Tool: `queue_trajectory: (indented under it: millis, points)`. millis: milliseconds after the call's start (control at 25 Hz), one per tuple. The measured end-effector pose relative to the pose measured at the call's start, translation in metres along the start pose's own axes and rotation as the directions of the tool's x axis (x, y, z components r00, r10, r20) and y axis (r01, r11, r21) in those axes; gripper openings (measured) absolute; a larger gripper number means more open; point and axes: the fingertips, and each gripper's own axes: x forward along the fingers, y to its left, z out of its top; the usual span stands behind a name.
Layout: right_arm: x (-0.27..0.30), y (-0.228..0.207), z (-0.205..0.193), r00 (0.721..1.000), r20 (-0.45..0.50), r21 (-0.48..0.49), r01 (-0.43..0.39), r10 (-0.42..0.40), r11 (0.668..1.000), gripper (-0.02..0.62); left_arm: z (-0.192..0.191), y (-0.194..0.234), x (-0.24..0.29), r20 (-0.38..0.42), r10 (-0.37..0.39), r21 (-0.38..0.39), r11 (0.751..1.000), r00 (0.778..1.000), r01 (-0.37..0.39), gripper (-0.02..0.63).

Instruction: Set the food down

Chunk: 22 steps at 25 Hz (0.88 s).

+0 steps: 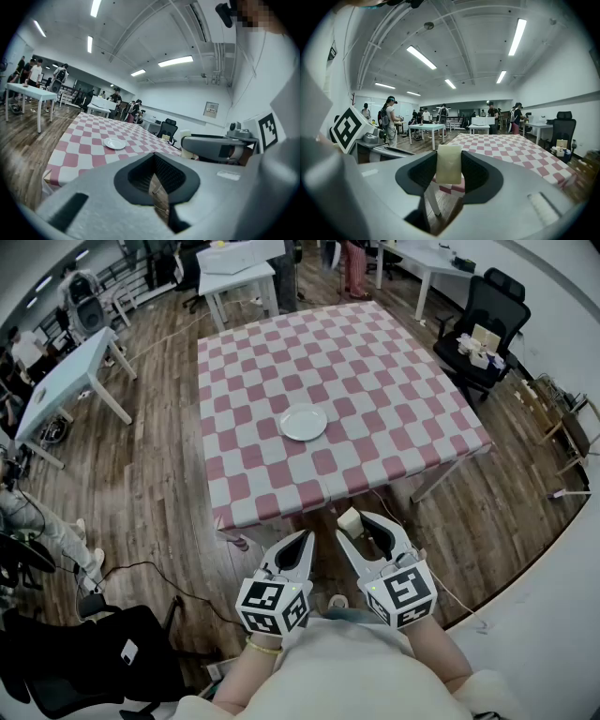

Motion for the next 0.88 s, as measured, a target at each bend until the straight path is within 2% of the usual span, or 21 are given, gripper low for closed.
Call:
queue_trajectory:
  millis: [160,440,880]
  points:
    - [-0.016,0.003,-0.002,1.0,0.023,0.011,0.008,-0.008,1.0,0.17,0.001,-0.01,-0.004,0.011,0.004,0.033,0.999,1.0,-0.005,0.0]
    - [-0.03,0.008,-0.007,0.999,0.035,0.02,-0.002,0.001,1.0,0.17,-0.008,-0.023,-0.019,0.027,0.018,0.024,1.0,0.999,-0.019,0.001]
    - [-0.034,0.002,-0.01,0.999,0.038,0.023,-0.026,0.025,0.999,0.17,-0.014,-0.028,-0.011,0.023,0.018,0.028,0.999,1.0,-0.019,0.0]
